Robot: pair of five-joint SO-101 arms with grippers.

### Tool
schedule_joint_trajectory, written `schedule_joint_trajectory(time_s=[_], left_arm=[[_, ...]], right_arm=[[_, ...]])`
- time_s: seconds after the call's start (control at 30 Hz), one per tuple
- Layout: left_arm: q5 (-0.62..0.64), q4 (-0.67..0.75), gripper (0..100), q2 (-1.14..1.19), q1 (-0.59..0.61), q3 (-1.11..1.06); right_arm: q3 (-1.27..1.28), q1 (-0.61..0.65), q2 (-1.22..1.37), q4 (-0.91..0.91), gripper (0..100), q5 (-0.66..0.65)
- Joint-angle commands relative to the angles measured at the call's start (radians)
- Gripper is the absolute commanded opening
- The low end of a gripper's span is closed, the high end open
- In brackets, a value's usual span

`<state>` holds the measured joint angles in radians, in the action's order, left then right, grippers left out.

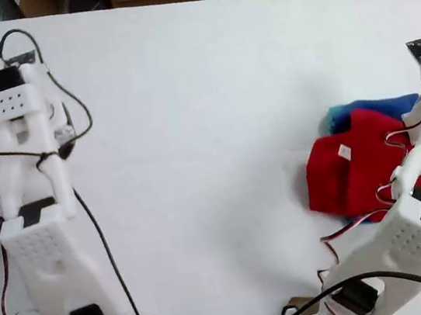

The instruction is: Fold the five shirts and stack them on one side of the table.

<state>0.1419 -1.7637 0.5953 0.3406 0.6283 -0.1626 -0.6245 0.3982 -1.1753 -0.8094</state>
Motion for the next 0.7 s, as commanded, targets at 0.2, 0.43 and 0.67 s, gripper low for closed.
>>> schedule_joint_trajectory(time_s=[0.2, 0.43, 0.67], left_arm=[[0.0, -0.015, 2, -0.012, -0.026, 0.038], [0.0, -0.017, 2, -0.012, -0.026, 0.038], [0.0, -0.017, 2, -0.014, -0.026, 0.038]], right_arm=[[-0.078, -0.007, -0.008, 0.005, 2.1, 0.014], [-0.272, 0.013, 0.001, 0.005, 2.0, 0.104], [-0.308, 0.084, 0.002, 0.038, 2.0, 0.103]])
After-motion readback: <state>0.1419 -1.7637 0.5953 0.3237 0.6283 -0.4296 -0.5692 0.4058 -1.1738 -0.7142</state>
